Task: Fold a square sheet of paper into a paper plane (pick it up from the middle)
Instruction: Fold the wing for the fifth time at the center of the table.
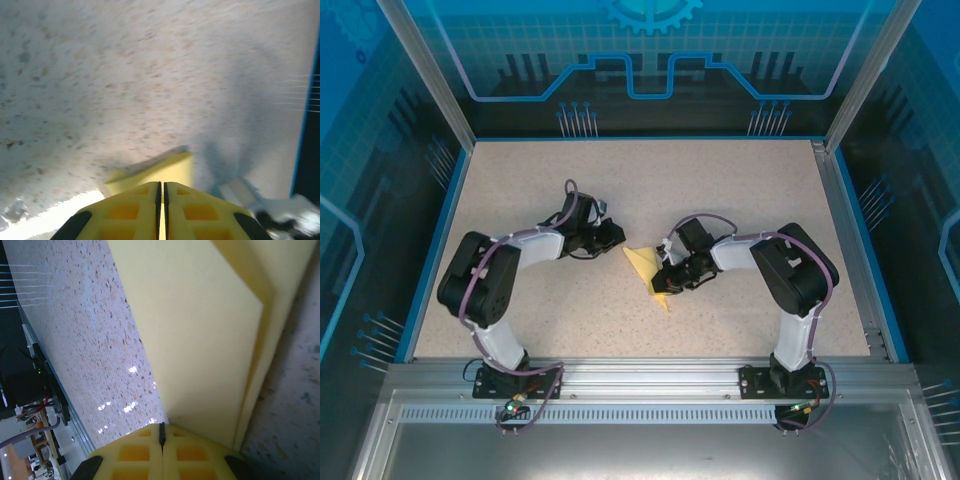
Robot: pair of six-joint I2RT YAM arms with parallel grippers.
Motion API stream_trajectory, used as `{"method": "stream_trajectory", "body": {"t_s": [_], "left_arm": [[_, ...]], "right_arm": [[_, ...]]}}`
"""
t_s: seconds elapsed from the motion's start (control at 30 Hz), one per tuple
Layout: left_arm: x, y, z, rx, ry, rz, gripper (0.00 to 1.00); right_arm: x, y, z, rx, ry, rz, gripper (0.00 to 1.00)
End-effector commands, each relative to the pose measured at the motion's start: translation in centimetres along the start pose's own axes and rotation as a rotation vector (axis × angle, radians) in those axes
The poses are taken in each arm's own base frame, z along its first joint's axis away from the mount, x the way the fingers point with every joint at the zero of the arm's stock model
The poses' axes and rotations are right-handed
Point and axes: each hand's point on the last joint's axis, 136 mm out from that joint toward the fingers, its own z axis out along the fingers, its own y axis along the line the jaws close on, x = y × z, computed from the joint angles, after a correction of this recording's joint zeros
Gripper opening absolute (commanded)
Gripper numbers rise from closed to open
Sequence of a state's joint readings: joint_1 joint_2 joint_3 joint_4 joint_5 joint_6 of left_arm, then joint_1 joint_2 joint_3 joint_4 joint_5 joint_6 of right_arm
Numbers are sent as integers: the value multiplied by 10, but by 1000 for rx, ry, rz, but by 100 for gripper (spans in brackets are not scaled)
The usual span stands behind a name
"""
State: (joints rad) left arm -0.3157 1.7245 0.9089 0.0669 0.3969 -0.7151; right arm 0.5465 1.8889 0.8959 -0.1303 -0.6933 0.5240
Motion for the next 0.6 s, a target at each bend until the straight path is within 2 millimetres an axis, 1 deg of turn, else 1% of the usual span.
{"method": "stream_trajectory", "body": {"t_s": [0.0,0.1,0.13,0.2,0.3,0.4,0.5,0.57], "left_arm": [[1,-24,-20,33,-23,51,13],[18,-34,-18,62,6,62,14],[25,-37,-16,64,19,75,14],[39,-40,-10,67,53,100,14],[54,-37,3,70,104,87,13],[66,-28,19,58,136,66,13],[72,-17,35,50,165,30,12],[73,-7,43,27,161,0,12]], "right_arm": [[16,-37,4,138,31,86,0],[16,-38,5,137,33,90,0],[7,-32,4,128,16,72,0],[7,-33,4,133,18,73,0],[8,-33,4,132,18,76,0],[8,-33,3,132,14,74,0],[7,-30,2,125,7,69,0],[6,-28,0,122,3,66,0]]}}
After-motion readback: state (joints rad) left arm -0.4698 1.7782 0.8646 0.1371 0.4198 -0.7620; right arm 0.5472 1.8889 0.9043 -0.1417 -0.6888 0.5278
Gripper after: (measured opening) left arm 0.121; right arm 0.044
